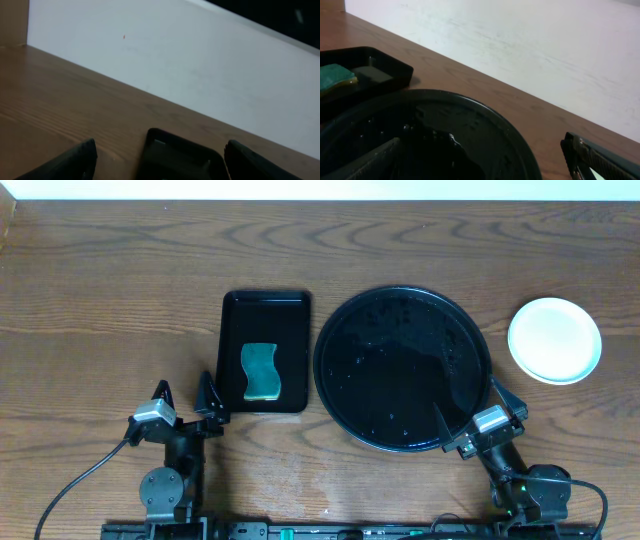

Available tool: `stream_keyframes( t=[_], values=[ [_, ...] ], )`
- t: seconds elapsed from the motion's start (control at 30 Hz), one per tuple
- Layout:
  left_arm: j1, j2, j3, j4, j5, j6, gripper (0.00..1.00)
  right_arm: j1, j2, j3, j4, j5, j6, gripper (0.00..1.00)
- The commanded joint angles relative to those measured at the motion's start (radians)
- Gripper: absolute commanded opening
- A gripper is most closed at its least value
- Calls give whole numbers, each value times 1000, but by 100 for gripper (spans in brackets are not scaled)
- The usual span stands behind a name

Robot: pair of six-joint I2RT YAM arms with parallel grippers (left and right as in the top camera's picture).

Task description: Clean dirty plates on tray and stack at the side

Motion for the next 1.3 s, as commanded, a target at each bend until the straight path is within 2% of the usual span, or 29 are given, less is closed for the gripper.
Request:
stream_keyframes(
  t=[0.0, 0.37, 1.27],
  values=[
    [7, -9, -3, -14, 7, 13, 82, 10, -6, -2, -4, 2, 10, 99],
    [7, -9, -2, -210, 6, 13, 82, 10, -6, -2, -4, 2, 10, 99],
    [7, -6, -2, -206, 7, 13, 82, 10, -6, -2, -4, 2, 10, 99]
  ],
)
